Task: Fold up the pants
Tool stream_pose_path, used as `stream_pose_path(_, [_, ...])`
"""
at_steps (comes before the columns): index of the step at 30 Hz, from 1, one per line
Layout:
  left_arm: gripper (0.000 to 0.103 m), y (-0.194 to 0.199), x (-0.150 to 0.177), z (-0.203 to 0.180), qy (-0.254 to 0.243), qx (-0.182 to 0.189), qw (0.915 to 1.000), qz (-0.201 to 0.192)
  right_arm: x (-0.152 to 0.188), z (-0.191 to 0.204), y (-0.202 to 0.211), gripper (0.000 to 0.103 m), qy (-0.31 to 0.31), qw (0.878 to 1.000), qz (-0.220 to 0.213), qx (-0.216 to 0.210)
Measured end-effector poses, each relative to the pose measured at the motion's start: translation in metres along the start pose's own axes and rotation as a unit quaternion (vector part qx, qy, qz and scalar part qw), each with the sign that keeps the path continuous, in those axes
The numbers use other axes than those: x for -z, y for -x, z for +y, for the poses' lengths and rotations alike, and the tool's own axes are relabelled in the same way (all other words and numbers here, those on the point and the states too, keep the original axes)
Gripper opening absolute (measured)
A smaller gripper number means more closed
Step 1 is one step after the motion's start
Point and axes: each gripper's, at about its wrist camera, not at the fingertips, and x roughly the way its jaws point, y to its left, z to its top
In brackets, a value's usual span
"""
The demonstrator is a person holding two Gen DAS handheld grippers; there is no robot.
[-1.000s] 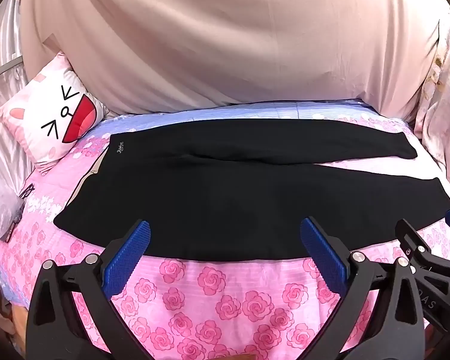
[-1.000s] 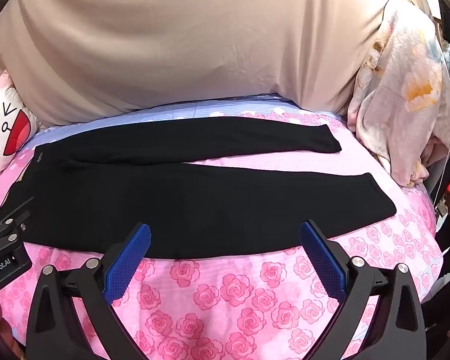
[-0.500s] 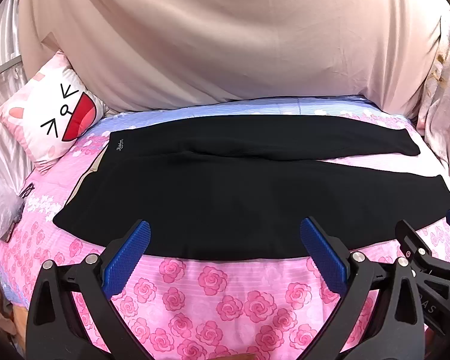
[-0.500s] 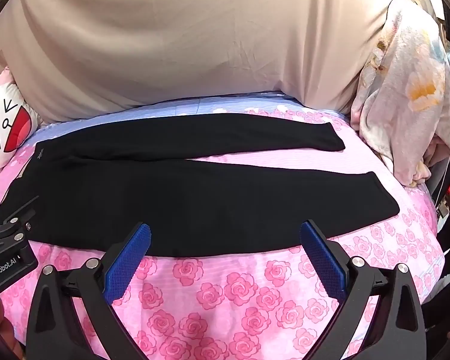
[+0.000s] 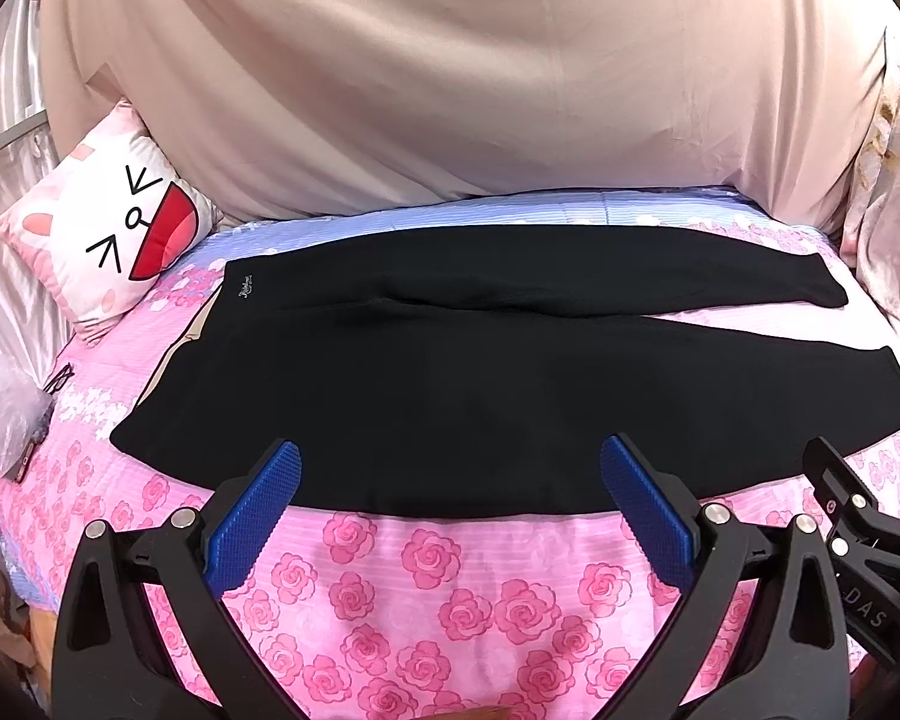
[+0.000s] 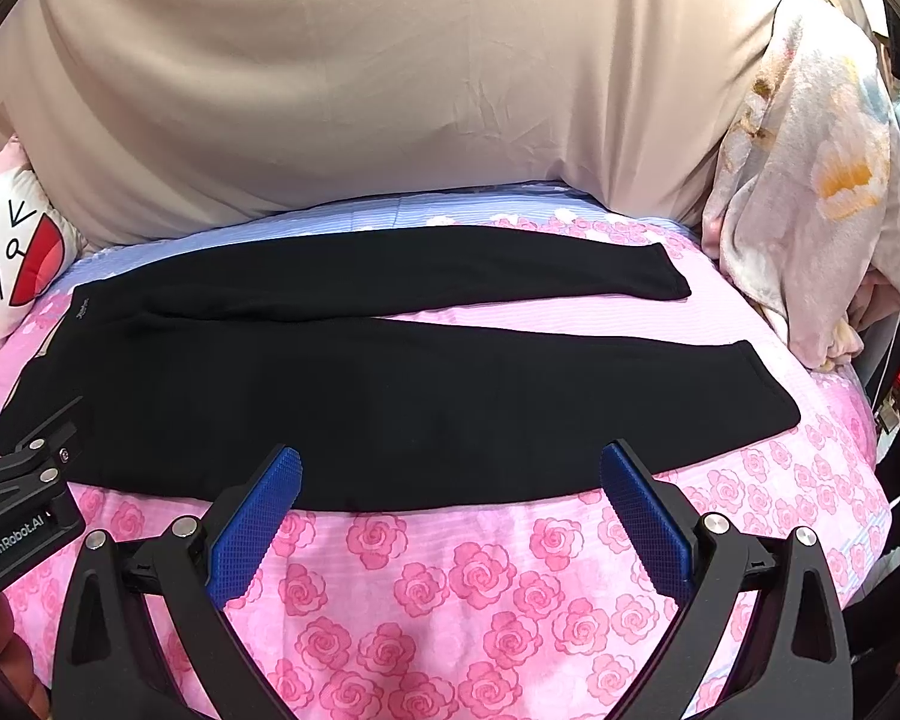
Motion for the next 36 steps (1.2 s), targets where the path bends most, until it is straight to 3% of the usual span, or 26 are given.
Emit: stream_pose_path(36, [0.098,-0.01,-0.004,0.004,-0.006,-0.007,0.9999,0.01,0.003,0.002,-0.007,0.098,0.012,1.0,0.008,-0.015])
